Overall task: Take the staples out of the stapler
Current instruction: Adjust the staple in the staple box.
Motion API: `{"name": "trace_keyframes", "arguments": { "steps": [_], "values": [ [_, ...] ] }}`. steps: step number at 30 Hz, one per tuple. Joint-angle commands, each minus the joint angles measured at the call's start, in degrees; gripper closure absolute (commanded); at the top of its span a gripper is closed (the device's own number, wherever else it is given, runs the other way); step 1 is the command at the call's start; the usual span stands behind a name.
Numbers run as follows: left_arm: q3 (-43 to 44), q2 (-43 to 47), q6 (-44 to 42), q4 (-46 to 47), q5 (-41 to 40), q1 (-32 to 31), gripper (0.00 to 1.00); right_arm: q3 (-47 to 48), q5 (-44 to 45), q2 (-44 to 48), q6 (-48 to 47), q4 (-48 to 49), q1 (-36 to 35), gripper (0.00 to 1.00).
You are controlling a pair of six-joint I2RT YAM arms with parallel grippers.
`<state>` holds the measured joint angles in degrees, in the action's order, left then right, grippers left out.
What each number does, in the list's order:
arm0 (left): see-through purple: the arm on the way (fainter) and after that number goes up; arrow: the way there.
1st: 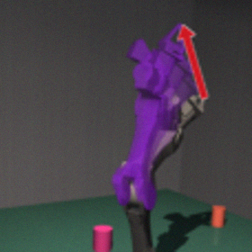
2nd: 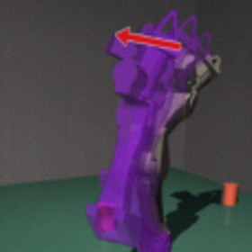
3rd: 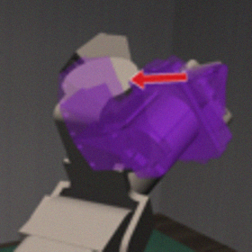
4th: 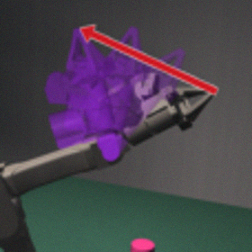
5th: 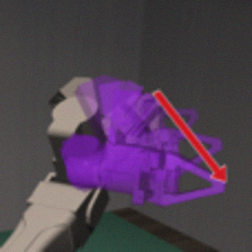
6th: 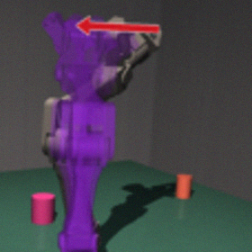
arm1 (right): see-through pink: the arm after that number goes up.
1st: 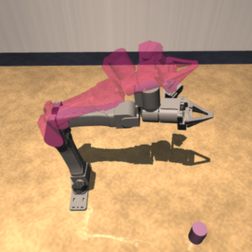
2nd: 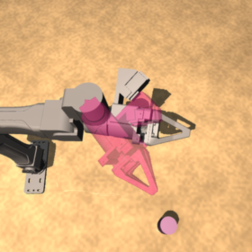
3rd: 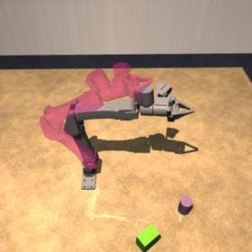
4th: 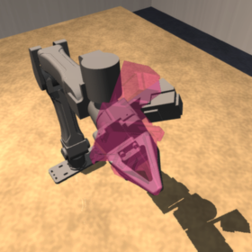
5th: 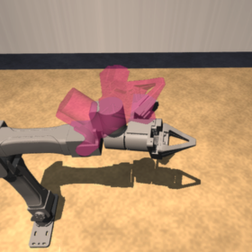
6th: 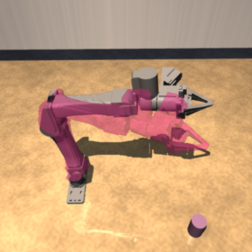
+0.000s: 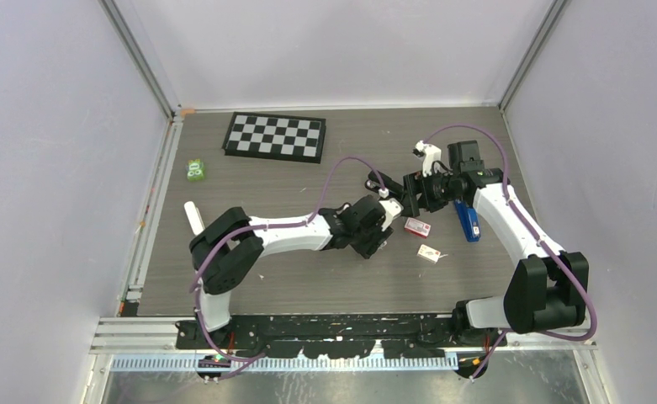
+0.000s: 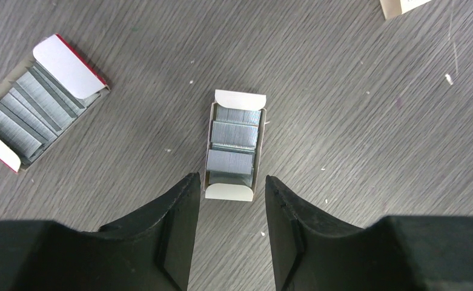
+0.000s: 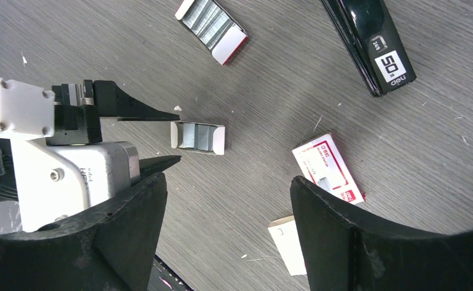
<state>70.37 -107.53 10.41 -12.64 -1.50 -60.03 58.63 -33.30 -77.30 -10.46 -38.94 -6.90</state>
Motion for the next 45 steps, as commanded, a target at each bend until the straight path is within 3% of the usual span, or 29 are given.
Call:
{"name": "trace_keyframes", "arguments": {
  "steps": [1, 45],
  "values": [
    [2.7, -1.1, -1.9, -0.3, 0.4, -0.1, 0.55, 2.5, -1.9, -0.2, -0.2, 0.4, -0.2, 0.21],
    [6.3, -3.6, -2.6, -1.4, 2.6, 1.2, 0.66, 2.7, -2.7, -0.8, -0.5, -0.3, -0.1, 0.21]
  ]
}}
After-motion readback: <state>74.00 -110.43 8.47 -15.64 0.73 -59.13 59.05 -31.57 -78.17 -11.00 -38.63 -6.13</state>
